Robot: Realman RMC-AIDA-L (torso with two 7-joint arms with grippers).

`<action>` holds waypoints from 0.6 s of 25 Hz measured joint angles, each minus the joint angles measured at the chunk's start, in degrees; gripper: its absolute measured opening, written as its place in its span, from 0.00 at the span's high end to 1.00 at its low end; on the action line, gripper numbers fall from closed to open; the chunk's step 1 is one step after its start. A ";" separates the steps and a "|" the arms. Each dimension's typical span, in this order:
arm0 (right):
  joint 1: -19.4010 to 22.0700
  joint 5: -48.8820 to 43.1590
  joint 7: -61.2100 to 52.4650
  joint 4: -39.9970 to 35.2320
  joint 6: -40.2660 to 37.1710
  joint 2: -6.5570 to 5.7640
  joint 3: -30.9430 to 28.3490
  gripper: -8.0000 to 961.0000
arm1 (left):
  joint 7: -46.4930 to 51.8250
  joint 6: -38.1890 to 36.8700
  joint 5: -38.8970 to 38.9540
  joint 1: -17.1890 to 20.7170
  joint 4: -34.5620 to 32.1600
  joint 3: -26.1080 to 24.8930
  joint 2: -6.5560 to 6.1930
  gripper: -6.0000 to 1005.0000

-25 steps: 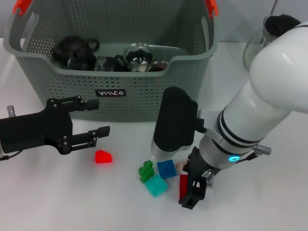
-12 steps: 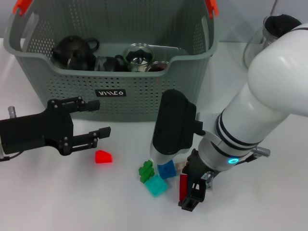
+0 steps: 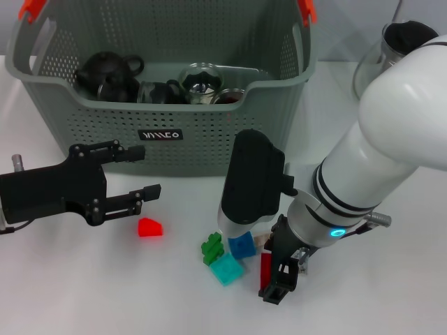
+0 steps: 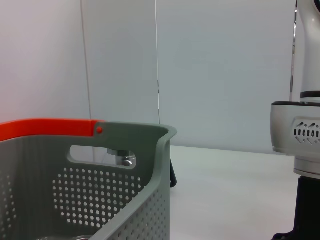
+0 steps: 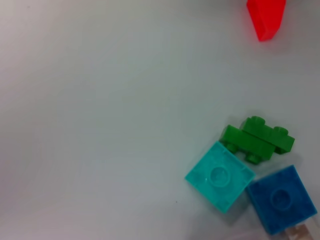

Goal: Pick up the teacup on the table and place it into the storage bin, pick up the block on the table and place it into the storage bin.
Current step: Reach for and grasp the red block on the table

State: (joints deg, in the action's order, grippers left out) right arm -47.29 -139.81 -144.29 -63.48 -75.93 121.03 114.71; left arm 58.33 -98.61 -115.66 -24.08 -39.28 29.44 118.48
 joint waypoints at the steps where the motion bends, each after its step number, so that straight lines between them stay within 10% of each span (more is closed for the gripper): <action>1: 0.00 -0.03 0.02 0.01 0.06 0.00 0.05 0.13 | 0.00 0.00 0.00 0.00 0.00 0.00 0.00 0.33; 15: -0.13 -0.11 -0.03 0.18 0.38 0.00 0.64 0.13 | 0.03 0.00 0.00 0.00 0.00 0.00 0.00 0.33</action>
State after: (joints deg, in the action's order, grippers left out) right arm -47.42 -139.93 -144.31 -63.29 -75.55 121.03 115.34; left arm 58.36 -98.61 -115.66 -24.08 -39.28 29.44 118.48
